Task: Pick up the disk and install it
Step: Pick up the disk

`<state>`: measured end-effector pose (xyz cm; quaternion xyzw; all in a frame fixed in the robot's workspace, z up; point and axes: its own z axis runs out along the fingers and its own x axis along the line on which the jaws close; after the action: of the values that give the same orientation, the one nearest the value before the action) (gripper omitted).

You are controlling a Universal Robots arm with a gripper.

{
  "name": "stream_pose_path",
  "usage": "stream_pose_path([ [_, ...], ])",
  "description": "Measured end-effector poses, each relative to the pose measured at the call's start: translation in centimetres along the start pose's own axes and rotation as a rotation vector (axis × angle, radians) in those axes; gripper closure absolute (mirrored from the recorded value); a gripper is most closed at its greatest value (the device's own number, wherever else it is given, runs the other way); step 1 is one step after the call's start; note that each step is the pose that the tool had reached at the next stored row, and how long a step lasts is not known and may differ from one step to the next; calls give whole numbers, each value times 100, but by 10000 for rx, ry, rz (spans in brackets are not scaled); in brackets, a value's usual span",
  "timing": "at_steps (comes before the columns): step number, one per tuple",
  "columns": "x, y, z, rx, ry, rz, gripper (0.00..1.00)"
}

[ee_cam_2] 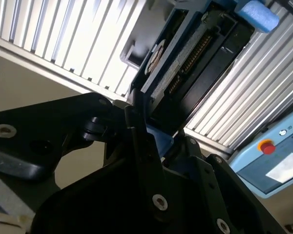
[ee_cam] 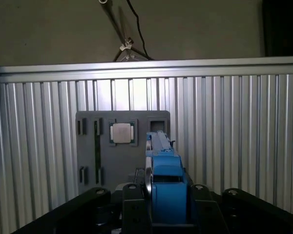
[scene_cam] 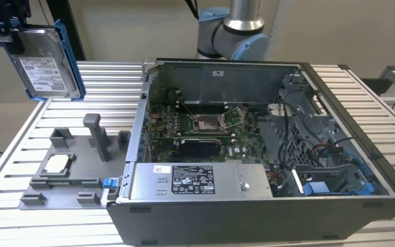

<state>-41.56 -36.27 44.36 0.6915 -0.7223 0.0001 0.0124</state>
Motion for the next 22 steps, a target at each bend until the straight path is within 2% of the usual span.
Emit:
stream_pose_path([
  [4,1,1,-74,2,22,0,100],
  [16,5,5,-288,2,34,1,100],
  [22,6,6,-348,1,49,2,100],
])
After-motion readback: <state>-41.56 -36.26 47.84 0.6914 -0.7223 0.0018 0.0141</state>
